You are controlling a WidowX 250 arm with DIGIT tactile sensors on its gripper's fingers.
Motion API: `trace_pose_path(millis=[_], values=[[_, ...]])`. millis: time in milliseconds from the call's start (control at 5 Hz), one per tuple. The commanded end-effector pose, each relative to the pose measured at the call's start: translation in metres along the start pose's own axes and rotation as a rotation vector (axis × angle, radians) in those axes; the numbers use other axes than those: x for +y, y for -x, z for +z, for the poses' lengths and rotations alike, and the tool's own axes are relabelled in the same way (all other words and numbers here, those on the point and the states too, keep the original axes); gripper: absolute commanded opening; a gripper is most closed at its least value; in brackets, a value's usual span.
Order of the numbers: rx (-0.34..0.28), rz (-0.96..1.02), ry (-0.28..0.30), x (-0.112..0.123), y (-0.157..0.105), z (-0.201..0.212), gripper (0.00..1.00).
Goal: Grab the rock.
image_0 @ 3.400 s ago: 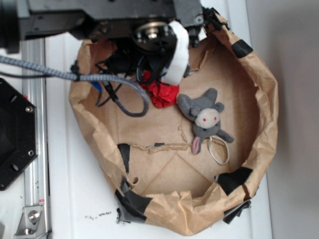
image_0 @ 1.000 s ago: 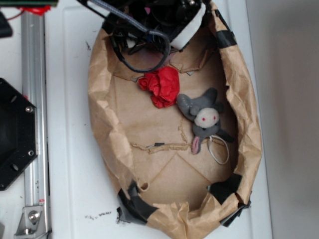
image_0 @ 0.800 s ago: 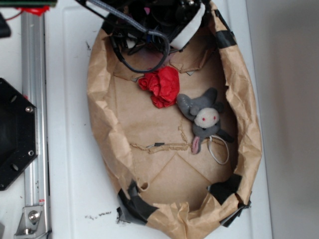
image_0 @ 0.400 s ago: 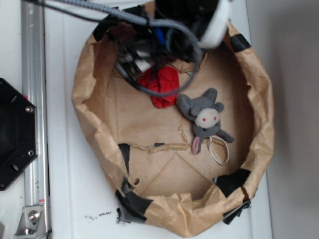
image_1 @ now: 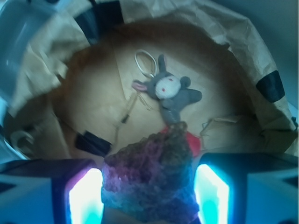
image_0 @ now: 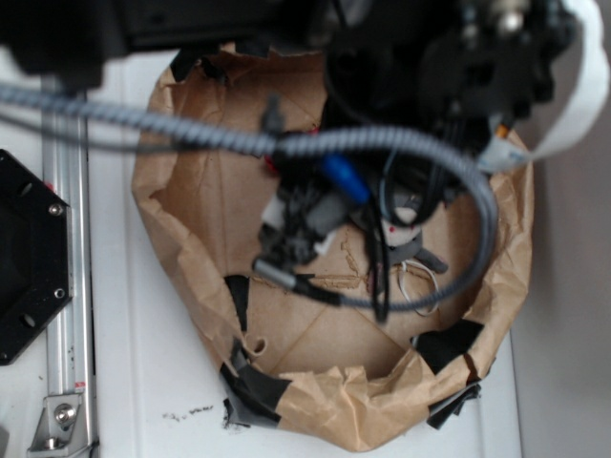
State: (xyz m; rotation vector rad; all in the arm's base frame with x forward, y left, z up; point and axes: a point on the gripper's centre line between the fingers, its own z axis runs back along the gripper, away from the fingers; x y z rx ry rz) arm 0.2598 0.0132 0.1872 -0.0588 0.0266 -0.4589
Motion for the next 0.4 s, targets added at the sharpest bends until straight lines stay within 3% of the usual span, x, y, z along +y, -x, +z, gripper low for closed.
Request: trace_pose_path(millis=[0,200], values=[[-0.154,0.175,-0.087,0.0061,-0.0024,0.0294,0.0],[-0.151,0.168,-0.106,0.0058,-0.0016,0.0289,0.0]])
